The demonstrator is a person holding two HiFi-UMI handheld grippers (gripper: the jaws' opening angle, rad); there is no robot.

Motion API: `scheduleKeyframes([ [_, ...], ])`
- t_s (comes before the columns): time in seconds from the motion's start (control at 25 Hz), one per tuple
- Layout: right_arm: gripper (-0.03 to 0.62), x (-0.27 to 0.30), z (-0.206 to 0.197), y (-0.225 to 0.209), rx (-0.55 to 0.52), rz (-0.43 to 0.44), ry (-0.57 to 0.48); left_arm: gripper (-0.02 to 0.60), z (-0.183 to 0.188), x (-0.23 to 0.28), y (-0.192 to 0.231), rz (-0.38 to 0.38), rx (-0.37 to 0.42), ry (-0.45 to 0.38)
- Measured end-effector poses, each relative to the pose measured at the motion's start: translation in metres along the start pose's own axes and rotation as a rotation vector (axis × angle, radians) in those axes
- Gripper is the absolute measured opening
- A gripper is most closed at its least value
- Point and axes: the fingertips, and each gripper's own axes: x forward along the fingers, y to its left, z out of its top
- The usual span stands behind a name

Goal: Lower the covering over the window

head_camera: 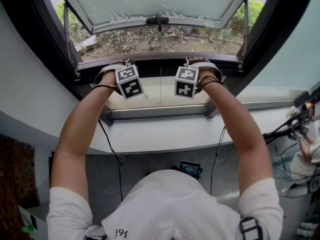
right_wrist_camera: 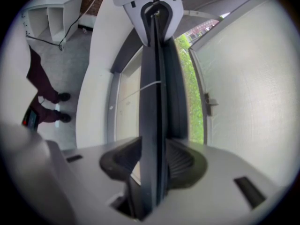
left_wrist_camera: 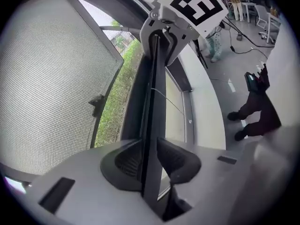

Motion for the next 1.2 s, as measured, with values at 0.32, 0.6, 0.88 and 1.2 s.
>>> scheduleKeyframes([
  [0.32,0.170,0.001,0.000,0.002,0.009,-0.020,-0.014,0.109,0.000,0.001,-0.001,0.026,0.004,-0.008],
  [0.6,0.175,0.000,-0.002,0.002,0.022,-0.037,-0.020,0.109,0.000,-0.002,0.000,0.049,-0.010,-0.026],
  [0.88,0.175,-0.001,-0.004,0.003,0.025,-0.039,-0.015,0.109,0.001,-0.007,0.003,0.062,-0.033,-0.033],
  [1.2,0.175,-0.005,-0.004,0.000,0.032,-0.051,-0.025,0.109,-0.001,-0.012,0.005,0.069,-0.081,-0.048],
])
